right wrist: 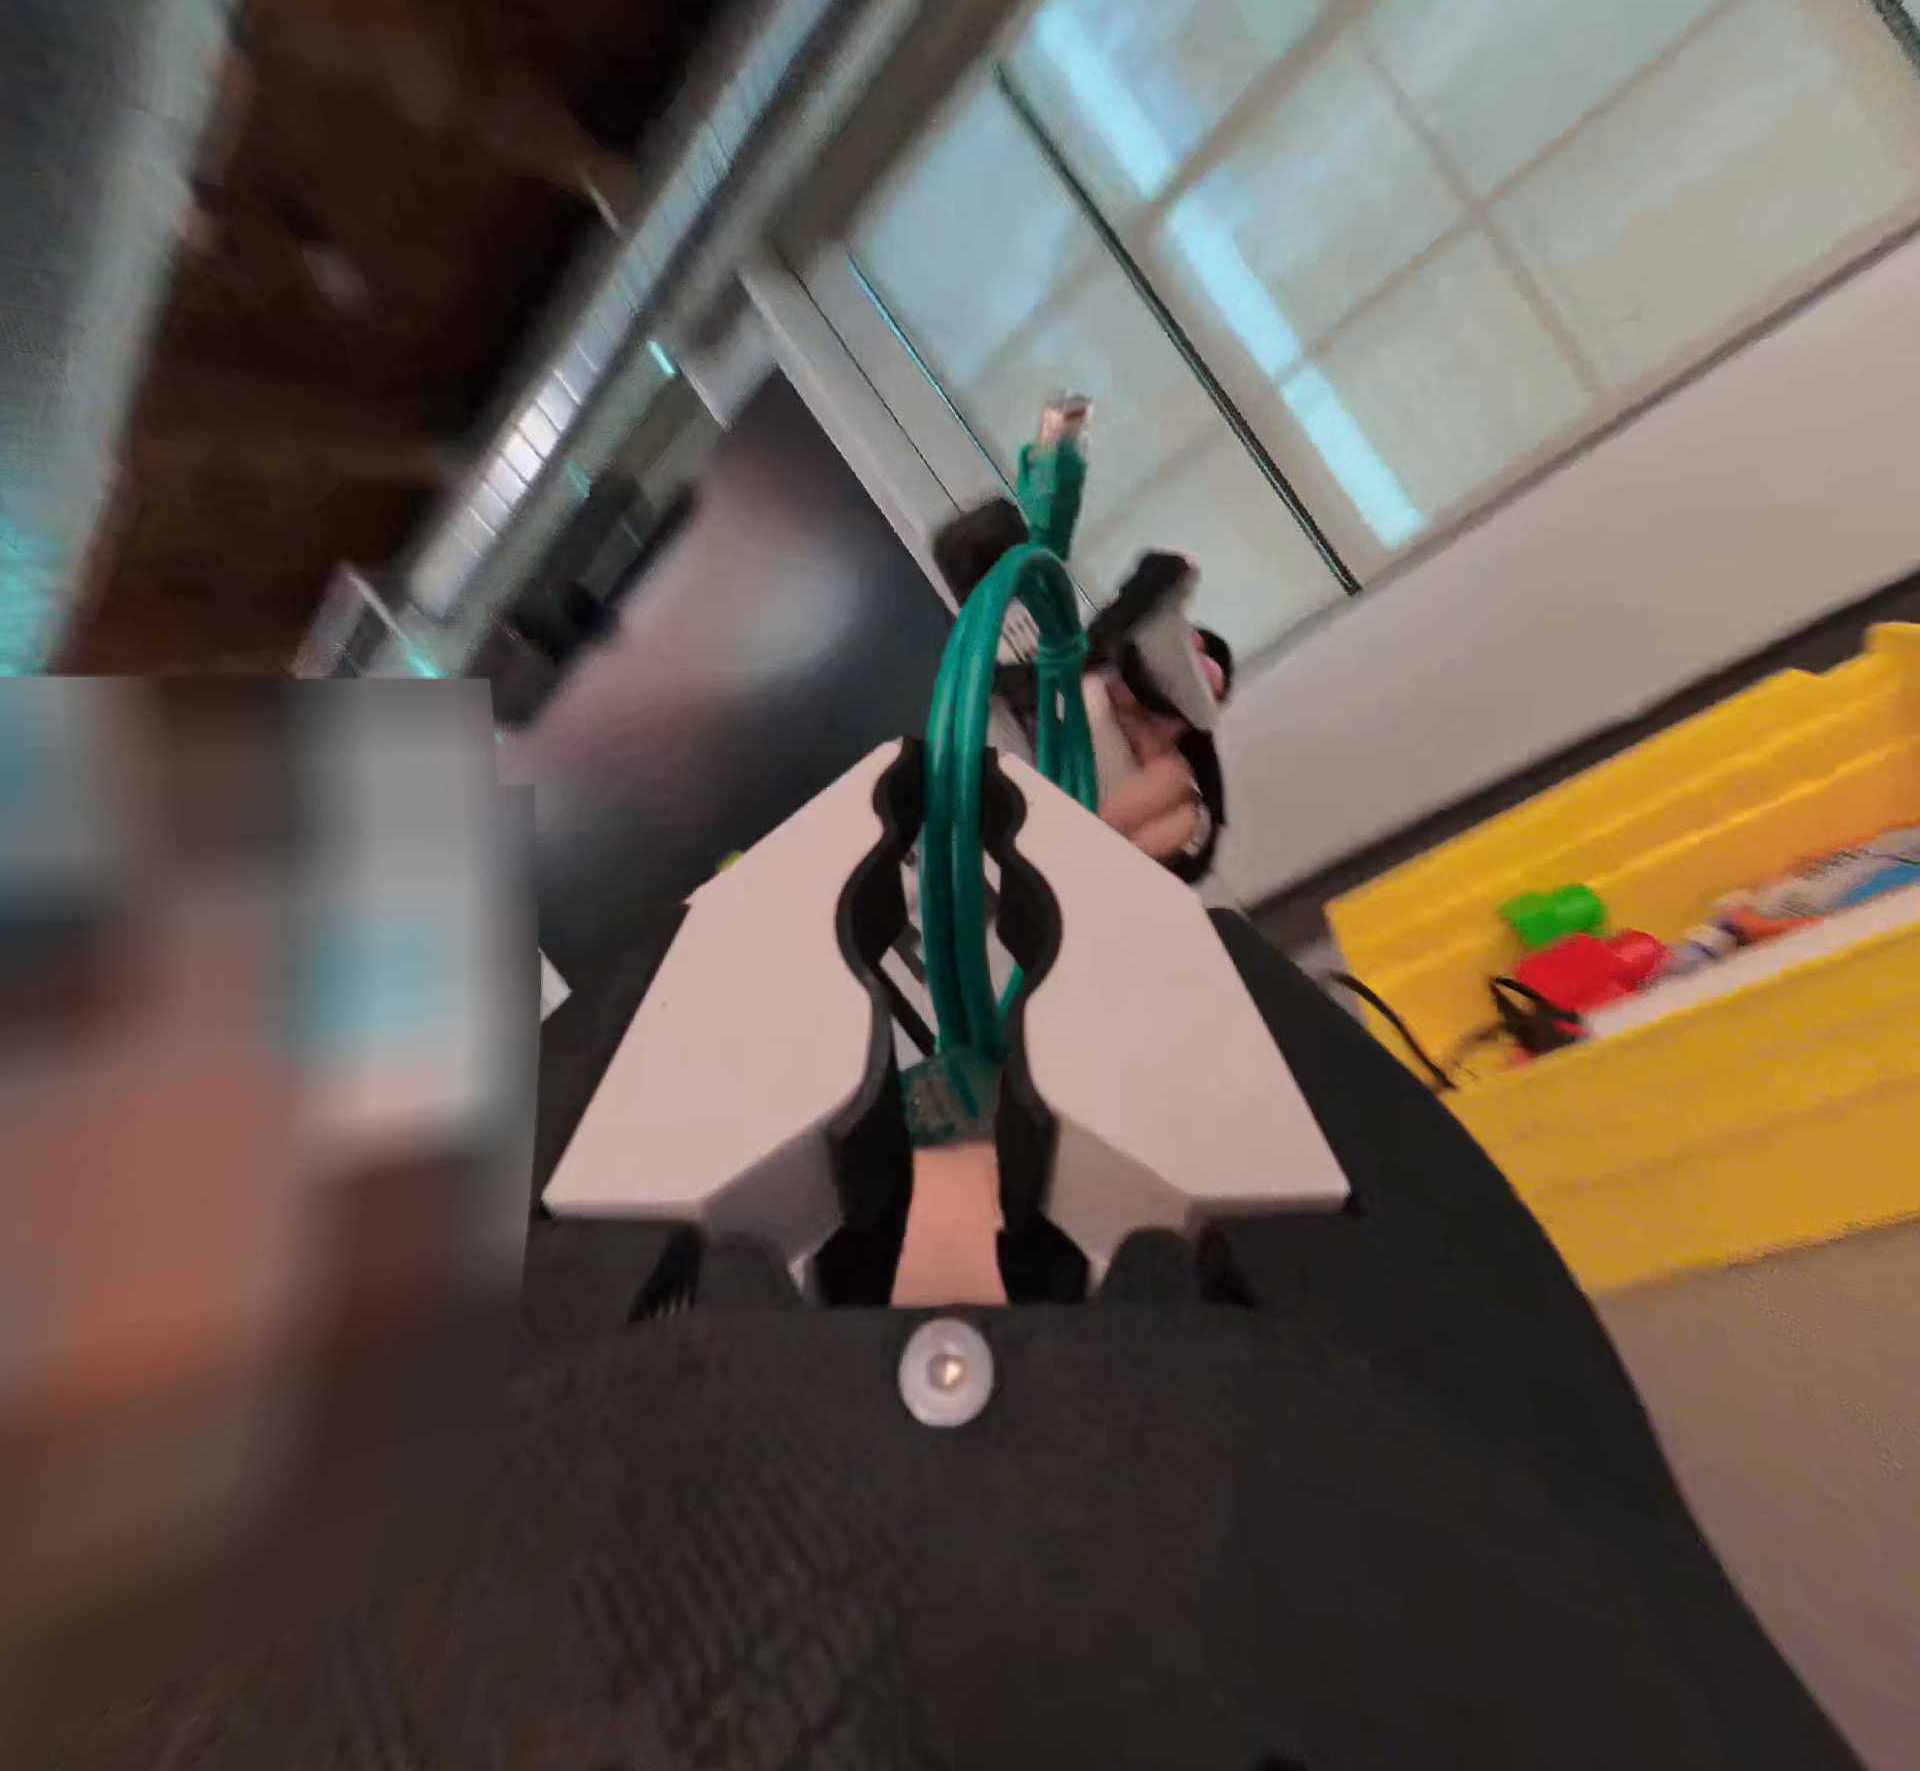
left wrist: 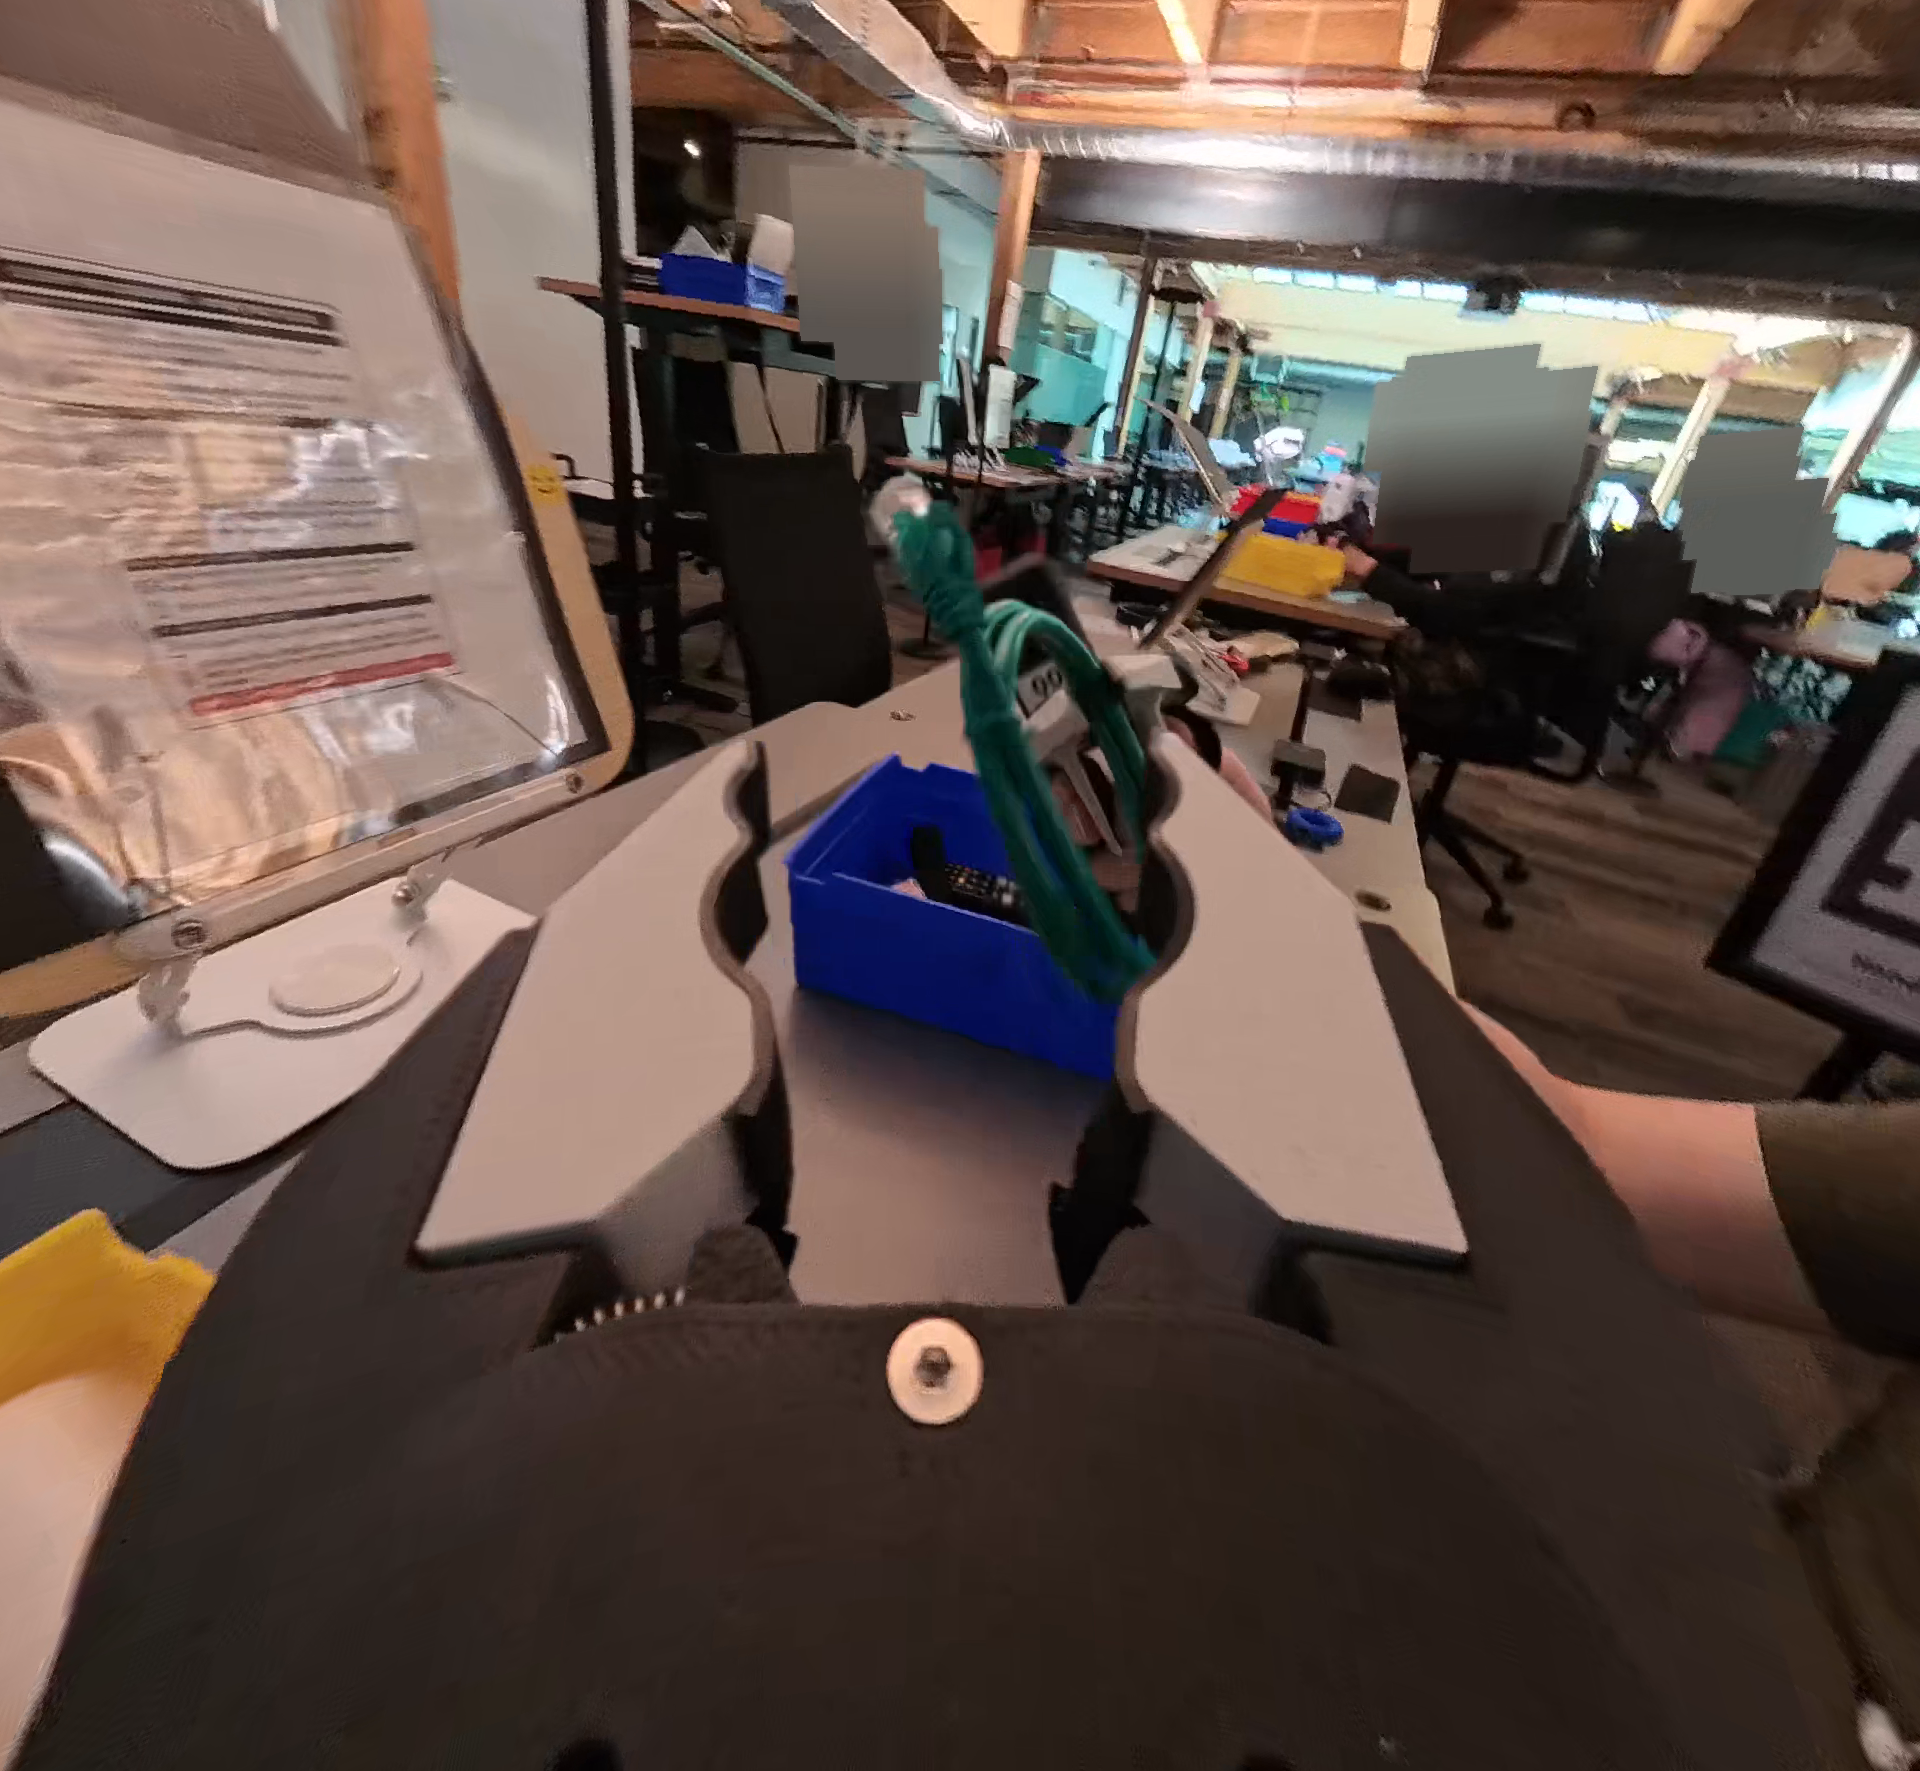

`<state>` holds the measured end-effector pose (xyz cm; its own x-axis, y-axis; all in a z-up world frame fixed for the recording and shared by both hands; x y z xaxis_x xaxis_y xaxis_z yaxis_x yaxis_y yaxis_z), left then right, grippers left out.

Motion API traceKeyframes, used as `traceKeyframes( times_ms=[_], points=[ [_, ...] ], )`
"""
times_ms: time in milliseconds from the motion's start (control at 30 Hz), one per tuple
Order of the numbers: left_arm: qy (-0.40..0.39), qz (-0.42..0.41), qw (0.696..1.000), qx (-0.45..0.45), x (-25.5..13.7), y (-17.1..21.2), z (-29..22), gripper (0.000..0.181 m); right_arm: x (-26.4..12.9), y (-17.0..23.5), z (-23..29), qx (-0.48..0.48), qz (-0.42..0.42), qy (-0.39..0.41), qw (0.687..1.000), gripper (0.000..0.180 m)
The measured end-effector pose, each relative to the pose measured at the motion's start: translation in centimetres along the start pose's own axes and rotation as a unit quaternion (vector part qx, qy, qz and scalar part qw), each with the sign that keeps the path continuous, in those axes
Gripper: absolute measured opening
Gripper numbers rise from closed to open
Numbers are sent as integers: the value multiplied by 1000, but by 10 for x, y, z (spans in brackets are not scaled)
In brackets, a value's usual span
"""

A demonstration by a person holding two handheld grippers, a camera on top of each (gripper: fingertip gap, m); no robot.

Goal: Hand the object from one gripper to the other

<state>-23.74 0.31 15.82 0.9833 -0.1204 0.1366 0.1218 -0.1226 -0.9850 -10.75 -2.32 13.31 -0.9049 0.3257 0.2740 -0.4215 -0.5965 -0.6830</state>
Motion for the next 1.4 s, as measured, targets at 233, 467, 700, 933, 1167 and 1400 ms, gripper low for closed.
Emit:
traceKeyframes(
  times_ms=[233,467,700,933,1167,1400],
  points=[
    [-25,-39,999,25,-32,-22,-3,69,-103,-76,-1,131,-222,-84,963,8],
    [-24,-34,999,20,-36,-22,-5,66,-158,-89,-13,26,-254,102,962,8],
    [-33,8,999,18,-26,-10,-2,66,-245,-77,-91,-68,-185,511,837,9],
    [-33,38,999,15,-12,2,-1,66,-260,-42,-131,18,-84,519,851,9],
    [-36,37,998,19,-13,0,-1,64,-257,-8,-172,78,0,524,848,9],
    [-93,83,992,14,-30,9,12,67,-264,2,-177,68,40,555,828,12]
  ],
)
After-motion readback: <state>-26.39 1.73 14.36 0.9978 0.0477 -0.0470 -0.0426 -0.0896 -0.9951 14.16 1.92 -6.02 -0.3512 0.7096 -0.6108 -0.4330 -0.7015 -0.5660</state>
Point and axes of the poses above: each gripper's, where its closed fingertips meet, x out along the fingers, y out of its underside, z = x × y across the jaws, the point moved 3 cm from there along -x, back along the fingers, and after that the axes turned 15 degrees about y, right-handed, at the moved point
